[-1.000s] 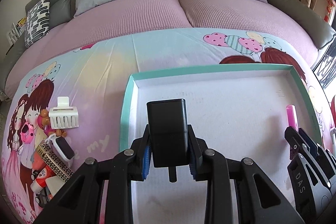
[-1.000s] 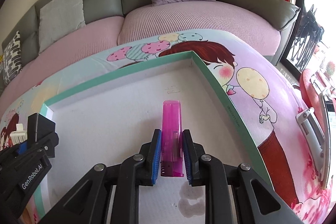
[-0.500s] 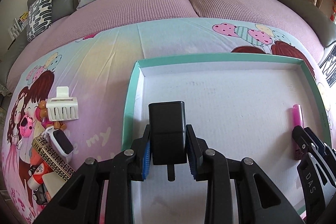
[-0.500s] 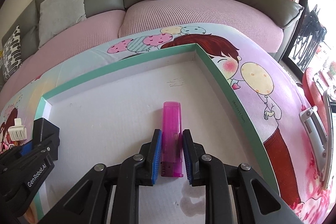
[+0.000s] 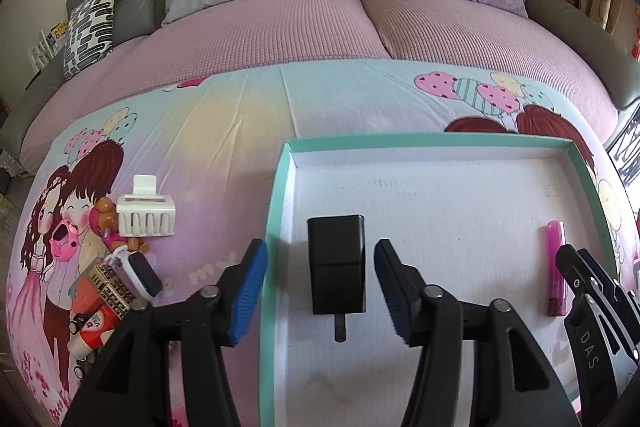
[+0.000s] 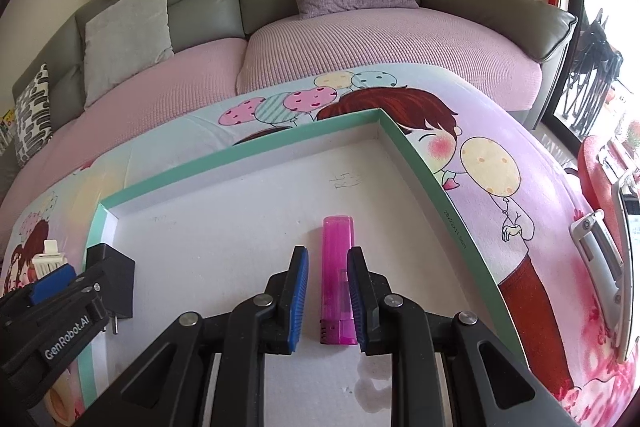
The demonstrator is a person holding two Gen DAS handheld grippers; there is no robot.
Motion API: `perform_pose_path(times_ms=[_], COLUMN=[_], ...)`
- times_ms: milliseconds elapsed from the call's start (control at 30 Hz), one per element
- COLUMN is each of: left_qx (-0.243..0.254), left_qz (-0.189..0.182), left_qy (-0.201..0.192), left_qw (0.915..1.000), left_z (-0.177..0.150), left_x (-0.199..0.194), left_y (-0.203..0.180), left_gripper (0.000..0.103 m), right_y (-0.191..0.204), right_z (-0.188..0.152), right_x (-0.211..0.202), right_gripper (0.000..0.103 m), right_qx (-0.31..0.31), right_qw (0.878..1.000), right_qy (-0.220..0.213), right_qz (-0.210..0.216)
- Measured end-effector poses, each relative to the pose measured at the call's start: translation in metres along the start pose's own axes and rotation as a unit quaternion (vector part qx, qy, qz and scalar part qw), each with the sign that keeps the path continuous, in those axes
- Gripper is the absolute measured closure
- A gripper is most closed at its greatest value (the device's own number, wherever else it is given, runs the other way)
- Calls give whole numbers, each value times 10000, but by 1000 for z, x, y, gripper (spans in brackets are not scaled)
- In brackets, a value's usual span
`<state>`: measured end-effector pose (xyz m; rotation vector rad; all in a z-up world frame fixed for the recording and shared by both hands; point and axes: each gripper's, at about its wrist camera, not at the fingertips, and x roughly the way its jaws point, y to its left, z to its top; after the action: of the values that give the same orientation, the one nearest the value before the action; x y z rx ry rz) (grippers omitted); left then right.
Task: Organize rigid objects
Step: 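Open the left tool to drop the charger while the right tool releases the lighter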
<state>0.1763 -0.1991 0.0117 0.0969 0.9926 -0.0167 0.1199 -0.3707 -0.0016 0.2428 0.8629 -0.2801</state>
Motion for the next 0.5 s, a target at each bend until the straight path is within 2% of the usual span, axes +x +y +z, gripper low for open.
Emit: perform_pose_path(times_ms=[133, 200, 267, 333, 367, 433, 467, 500], left_qx=[-138, -205, -263, -303, -336, -379, -410, -442], left_qz=[63, 100, 170, 236, 282, 329, 371, 410], left_qy=[-115, -185, -247, -287, -287, -262, -235, -228], left_qw=[9998, 9996, 9992, 9988, 9986, 9984, 9982, 9979], left_z=[2, 3, 5, 6, 6, 6, 6, 6], left_x=[-6, -10, -12, -14, -14, -12, -10, -9], left_y=[8, 12, 16, 19, 20, 23, 25, 26], left_gripper=[38, 31, 31, 31, 30, 24, 17, 17], right_y=[1, 0, 0, 1, 1, 2, 2, 3], right_z=[1, 1, 1, 1, 1, 1, 1, 1], right_x=[0, 0, -1, -2, -2, -3, -2, -2], right_gripper=[70, 68, 62, 49, 47, 43, 41, 37], right_qx=[-16, -1, -6, -17, -24, -47, -71, -100], right_qw=[10000, 10000, 10000, 10000, 9999, 9999, 9999, 9999], right_qy=[6, 6, -13, -46, -61, -77, -81, -85], right_qz=[-55, -56, -72, -85, -79, -50, -56, -71])
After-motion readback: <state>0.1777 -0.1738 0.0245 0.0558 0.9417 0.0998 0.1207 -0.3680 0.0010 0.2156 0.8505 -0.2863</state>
